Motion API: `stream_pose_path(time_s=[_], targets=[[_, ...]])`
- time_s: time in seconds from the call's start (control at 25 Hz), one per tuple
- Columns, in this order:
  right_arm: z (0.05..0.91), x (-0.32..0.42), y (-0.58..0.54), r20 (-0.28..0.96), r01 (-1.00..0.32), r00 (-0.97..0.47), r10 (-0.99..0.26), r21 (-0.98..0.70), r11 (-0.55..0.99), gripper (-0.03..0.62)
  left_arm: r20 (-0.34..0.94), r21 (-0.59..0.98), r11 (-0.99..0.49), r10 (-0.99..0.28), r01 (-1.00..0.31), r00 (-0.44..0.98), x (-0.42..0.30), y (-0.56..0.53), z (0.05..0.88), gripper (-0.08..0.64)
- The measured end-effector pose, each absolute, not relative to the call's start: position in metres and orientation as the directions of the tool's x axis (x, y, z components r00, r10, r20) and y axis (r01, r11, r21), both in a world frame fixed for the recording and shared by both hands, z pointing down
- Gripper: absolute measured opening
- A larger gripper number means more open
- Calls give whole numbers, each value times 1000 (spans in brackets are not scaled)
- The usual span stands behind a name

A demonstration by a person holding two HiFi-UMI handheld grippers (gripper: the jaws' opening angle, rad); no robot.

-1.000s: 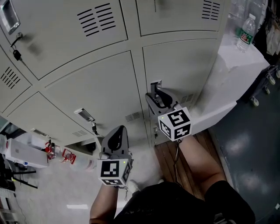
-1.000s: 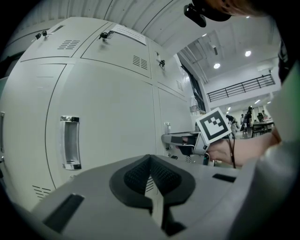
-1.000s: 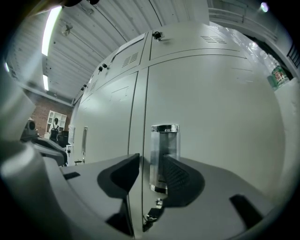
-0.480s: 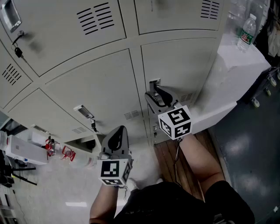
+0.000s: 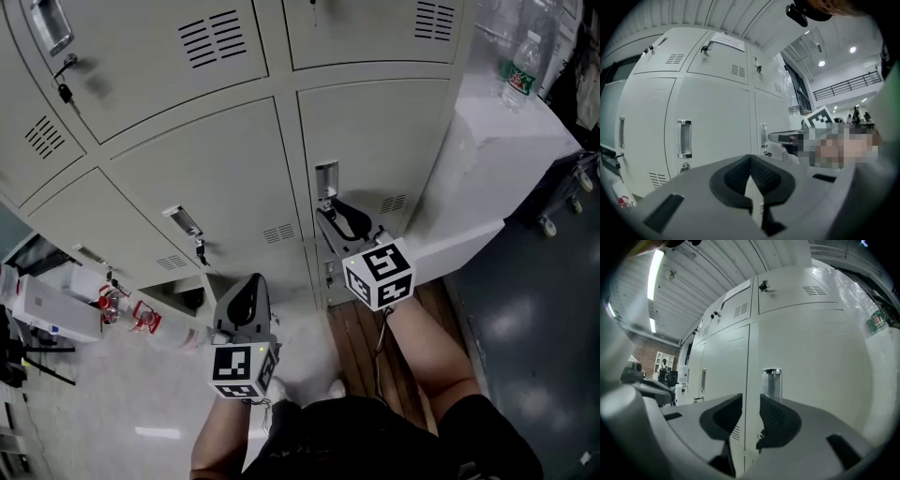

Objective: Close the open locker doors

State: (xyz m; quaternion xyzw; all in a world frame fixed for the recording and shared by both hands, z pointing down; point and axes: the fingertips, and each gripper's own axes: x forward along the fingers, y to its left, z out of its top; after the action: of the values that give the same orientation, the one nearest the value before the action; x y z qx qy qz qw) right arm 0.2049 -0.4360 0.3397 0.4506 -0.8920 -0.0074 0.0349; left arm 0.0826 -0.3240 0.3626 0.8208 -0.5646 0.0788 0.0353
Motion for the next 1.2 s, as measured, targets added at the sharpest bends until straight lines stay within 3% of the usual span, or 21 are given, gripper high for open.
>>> stream_pose_path(time_s=[0.12, 0.16, 0.52, 1.2], targets=[[342, 204, -416, 67, -790, -608, -791, 43, 612, 13, 172, -21, -342, -927, -939, 334, 81, -309, 367, 3], [344, 203, -410, 71, -786, -614, -786, 42, 617, 3, 174, -18, -337, -928, -941, 329, 81, -304, 369, 3], [356, 177, -367, 71, -744, -666, -743, 0, 668, 1, 173, -16, -277, -947, -961, 270, 58, -264, 379, 3], [369, 71, -235, 109, -688, -722, -683, -15, 725, 0, 142, -22, -178, -975, -984, 173, -53, -132, 368, 5]])
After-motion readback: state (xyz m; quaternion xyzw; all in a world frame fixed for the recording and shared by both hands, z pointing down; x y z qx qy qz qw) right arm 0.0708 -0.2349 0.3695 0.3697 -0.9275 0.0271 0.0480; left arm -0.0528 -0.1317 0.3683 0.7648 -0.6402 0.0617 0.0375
